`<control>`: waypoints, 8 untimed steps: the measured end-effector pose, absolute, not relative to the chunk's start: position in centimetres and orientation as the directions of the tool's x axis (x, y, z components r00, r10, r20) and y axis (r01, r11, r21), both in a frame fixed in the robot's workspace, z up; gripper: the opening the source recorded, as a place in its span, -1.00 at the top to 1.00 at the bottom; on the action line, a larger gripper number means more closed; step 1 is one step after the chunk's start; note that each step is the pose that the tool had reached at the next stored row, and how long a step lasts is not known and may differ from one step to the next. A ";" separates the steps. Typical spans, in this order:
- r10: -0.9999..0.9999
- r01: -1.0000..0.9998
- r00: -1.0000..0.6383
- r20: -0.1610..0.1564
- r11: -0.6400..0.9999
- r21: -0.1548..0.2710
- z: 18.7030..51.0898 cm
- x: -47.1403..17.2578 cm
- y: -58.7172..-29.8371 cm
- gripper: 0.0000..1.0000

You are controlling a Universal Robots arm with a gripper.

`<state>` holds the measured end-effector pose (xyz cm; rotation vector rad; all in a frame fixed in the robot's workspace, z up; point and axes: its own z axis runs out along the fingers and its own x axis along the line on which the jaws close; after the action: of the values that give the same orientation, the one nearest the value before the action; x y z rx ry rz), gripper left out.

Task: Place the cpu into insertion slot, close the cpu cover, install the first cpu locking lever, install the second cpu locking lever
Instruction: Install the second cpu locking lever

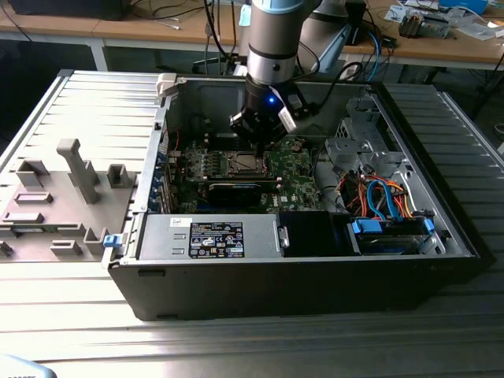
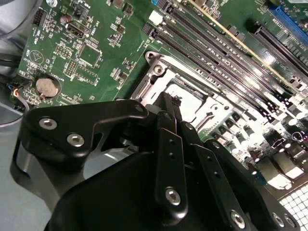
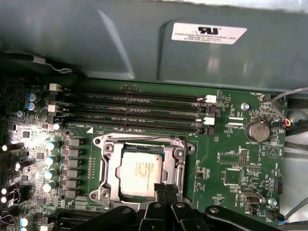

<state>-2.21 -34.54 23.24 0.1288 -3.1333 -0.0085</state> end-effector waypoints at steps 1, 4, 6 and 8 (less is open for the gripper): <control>-0.082 -0.082 -0.997 0.005 0.997 0.006 23.2 -2.2 -34.6 0.79; -0.082 -0.082 -0.997 0.005 0.997 0.011 23.2 -2.2 -35.0 0.79; -0.082 -0.082 -0.997 0.004 0.996 0.022 23.2 -2.2 -35.2 0.79; -0.082 -0.082 -0.997 0.003 0.996 0.038 23.2 -2.2 -35.4 0.79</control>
<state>-2.21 -35.40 23.18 0.1289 -3.1342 -0.0599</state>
